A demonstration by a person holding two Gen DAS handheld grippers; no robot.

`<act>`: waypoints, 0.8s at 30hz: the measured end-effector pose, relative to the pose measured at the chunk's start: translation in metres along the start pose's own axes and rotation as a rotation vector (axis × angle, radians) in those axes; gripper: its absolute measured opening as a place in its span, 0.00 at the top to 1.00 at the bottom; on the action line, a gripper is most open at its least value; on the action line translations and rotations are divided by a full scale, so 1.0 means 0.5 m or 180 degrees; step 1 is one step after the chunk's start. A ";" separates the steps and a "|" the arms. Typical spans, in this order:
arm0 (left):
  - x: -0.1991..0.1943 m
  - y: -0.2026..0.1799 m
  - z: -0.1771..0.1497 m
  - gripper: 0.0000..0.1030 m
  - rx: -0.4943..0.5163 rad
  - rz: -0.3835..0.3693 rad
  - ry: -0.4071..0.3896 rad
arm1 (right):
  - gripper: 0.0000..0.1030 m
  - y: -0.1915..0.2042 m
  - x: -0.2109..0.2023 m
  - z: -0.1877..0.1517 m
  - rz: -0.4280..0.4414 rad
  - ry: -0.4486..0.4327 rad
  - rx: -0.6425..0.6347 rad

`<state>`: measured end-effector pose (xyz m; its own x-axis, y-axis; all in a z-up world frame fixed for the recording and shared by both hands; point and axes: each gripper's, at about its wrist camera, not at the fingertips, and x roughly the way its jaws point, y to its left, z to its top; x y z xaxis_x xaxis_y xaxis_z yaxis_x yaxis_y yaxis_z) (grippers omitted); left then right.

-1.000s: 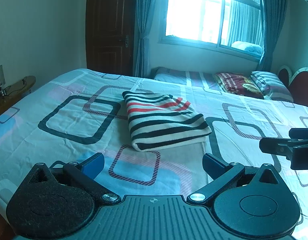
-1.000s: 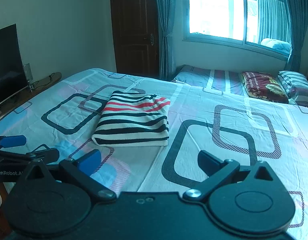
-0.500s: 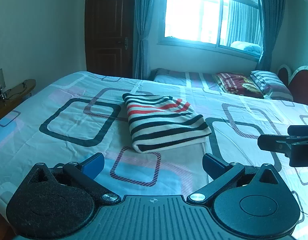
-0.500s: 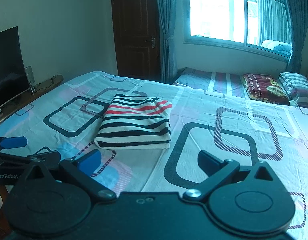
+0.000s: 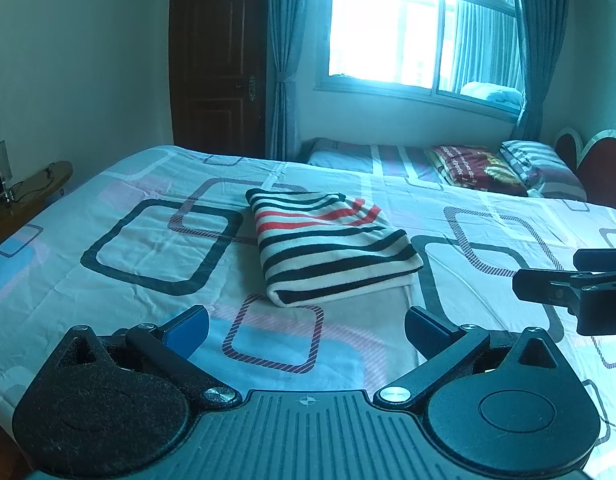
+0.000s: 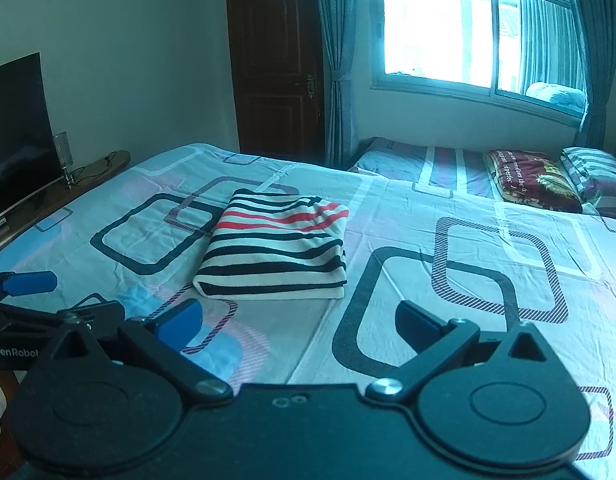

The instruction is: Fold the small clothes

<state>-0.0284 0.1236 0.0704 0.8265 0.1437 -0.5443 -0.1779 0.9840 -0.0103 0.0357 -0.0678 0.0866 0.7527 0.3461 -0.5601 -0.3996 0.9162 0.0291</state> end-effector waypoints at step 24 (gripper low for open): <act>-0.004 -0.004 0.012 0.00 0.0017 -0.0027 -0.0053 | 0.01 0.003 0.002 0.009 0.0021 -0.0033 -0.0042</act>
<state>-0.0264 0.1218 0.0764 0.8368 0.1372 -0.5301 -0.1682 0.9857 -0.0104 0.0380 -0.0650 0.0899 0.7553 0.3543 -0.5514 -0.4115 0.9111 0.0217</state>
